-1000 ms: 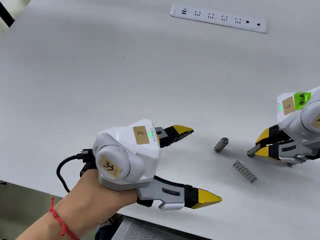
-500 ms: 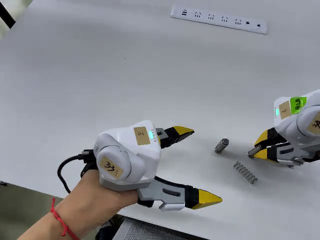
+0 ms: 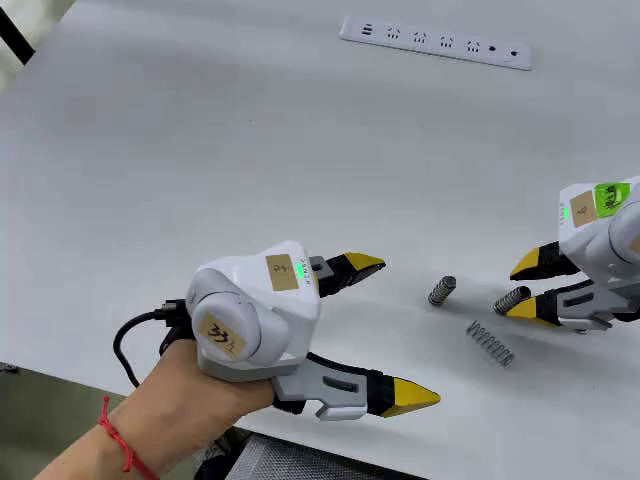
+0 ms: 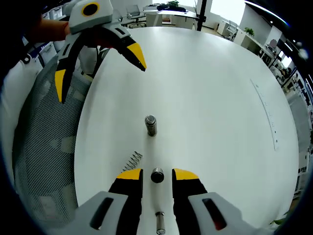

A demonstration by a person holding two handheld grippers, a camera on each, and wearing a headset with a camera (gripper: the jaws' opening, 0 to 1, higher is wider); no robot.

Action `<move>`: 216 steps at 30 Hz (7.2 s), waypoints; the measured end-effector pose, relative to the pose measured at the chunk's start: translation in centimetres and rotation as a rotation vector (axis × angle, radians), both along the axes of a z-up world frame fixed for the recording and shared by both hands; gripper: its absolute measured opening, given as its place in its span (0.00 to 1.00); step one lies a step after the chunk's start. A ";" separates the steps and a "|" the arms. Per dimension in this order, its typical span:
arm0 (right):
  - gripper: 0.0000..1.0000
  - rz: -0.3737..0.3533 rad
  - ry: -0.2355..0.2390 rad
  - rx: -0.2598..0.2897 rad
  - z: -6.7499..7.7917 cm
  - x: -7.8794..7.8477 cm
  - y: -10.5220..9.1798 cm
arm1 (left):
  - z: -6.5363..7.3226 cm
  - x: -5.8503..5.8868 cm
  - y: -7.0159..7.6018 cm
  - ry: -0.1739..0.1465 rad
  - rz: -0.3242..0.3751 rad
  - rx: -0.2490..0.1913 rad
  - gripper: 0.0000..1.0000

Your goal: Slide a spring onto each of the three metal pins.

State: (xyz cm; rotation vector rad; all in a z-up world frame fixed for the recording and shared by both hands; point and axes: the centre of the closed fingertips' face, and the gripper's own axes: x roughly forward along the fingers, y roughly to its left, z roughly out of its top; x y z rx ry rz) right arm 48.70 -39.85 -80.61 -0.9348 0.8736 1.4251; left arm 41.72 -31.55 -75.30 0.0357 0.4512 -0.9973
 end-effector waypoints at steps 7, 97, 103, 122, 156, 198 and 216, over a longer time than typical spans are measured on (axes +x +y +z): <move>0.31 -0.089 -0.004 0.104 3.4 0.0 -0.4 | 0.5 -0.3 -0.2 -0.007 -0.012 0.015 0.79; 0.75 -0.648 -0.006 0.711 6.2 -4.6 -17.7 | -9.5 0.4 -8.9 0.156 -0.144 0.571 0.36; 0.76 -0.646 -0.009 0.708 6.2 -4.9 -18.1 | -9.5 0.9 -8.5 0.140 -0.122 0.598 0.27; 0.89 -0.582 -0.030 0.683 4.6 -5.7 -19.6 | -9.7 1.4 -8.3 0.105 -0.143 0.642 0.11; 0.76 -0.590 0.010 0.753 8.1 -5.8 -15.9 | -4.8 -0.2 -9.7 0.056 -0.146 0.449 0.11; 0.15 -0.741 0.382 1.022 13.7 -6.1 -5.9 | 6.0 -1.0 -12.7 -0.093 -0.102 0.043 0.11; 0.12 -0.590 0.280 0.905 14.4 -7.3 -4.5 | 5.3 -1.4 -12.9 -0.071 -0.128 0.046 0.11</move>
